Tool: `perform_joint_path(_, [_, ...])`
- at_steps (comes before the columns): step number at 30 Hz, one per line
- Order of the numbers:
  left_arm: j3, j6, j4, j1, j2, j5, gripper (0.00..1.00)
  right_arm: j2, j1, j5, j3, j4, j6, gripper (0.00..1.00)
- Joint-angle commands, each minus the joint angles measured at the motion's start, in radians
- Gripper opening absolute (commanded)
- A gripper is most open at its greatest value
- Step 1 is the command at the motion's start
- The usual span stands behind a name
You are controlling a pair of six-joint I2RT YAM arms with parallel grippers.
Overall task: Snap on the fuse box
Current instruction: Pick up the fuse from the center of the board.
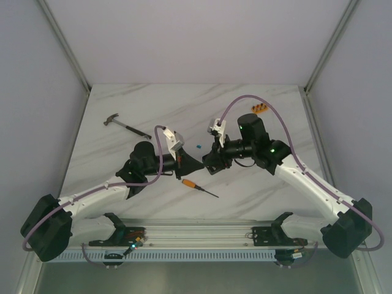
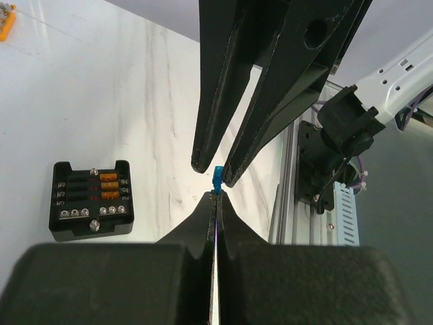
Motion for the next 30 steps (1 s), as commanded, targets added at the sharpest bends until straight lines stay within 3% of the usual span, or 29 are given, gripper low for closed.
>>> perform_joint_path(1, [0.013,-0.002,0.061,-0.001,-0.016,0.085,0.0,-0.004,-0.011,-0.029,0.013,-0.003,-0.027,0.27])
perform_joint_path(18, [-0.011,-0.035,0.127,0.0,-0.023,0.121,0.0,-0.011,-0.034,-0.108,0.004,-0.011,-0.047,0.35])
perform_joint_path(30, [-0.002,-0.074,0.157,0.001,0.019,0.071,0.0,-0.012,-0.035,-0.154,0.0,-0.023,-0.074,0.0])
